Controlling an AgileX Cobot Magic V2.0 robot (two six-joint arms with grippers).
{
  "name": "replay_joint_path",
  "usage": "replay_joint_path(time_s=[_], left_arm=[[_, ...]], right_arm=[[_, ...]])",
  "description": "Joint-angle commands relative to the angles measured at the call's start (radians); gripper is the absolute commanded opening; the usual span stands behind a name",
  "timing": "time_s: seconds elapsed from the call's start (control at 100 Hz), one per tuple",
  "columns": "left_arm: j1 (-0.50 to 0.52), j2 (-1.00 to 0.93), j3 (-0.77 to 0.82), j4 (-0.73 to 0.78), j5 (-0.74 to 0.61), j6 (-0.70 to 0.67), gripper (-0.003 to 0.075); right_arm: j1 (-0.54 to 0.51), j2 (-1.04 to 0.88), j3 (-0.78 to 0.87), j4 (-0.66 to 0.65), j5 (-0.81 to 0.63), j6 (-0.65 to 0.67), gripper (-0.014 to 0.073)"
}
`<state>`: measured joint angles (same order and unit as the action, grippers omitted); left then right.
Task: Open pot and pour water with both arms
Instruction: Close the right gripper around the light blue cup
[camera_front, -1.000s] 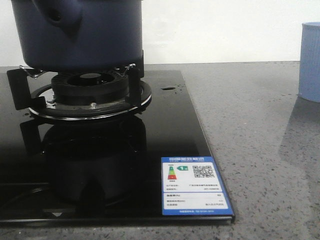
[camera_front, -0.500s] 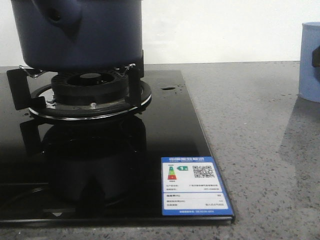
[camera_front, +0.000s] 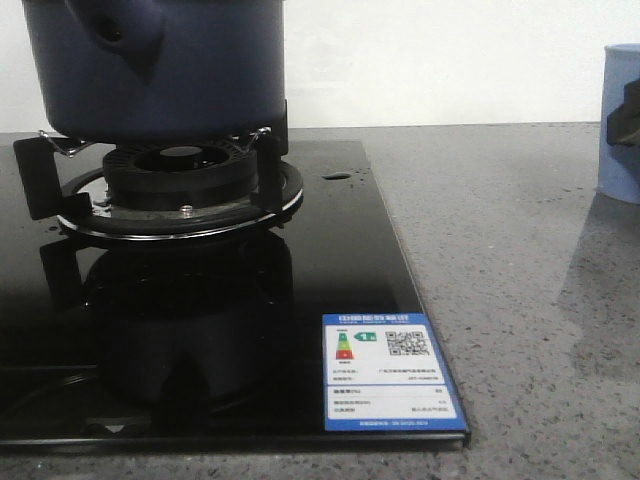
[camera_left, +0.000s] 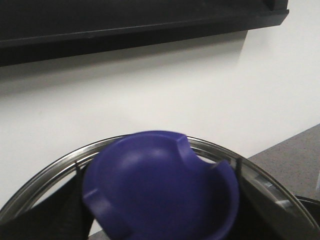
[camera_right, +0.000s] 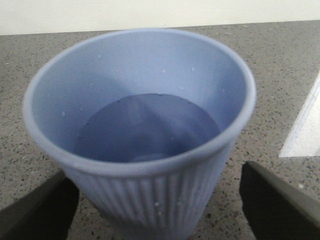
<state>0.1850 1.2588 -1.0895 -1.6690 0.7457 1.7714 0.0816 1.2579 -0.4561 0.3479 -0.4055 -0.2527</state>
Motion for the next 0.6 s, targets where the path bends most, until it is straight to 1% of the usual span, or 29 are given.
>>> replay_joint_path(time_s=[0.0, 0.18, 0.37, 0.59], left_arm=[[0.0, -0.036, -0.04, -0.077, 0.019, -0.011, 0.0369], [0.0, -0.036, -0.04, -0.077, 0.019, -0.011, 0.0369], [0.0, -0.036, -0.04, -0.077, 0.019, -0.011, 0.0369], [0.0, -0.036, -0.04, -0.077, 0.019, -0.011, 0.0369]], right_arm=[[0.002, -0.003, -0.031, -0.025, -0.088, 0.013, 0.0588], [0.002, 0.015, -0.031, -0.039, -0.104, 0.049, 0.0588], [0.002, 0.015, -0.031, -0.118, -0.127, 0.087, 0.0587], [0.002, 0.015, -0.031, -0.118, -0.16, 0.087, 0.0587]])
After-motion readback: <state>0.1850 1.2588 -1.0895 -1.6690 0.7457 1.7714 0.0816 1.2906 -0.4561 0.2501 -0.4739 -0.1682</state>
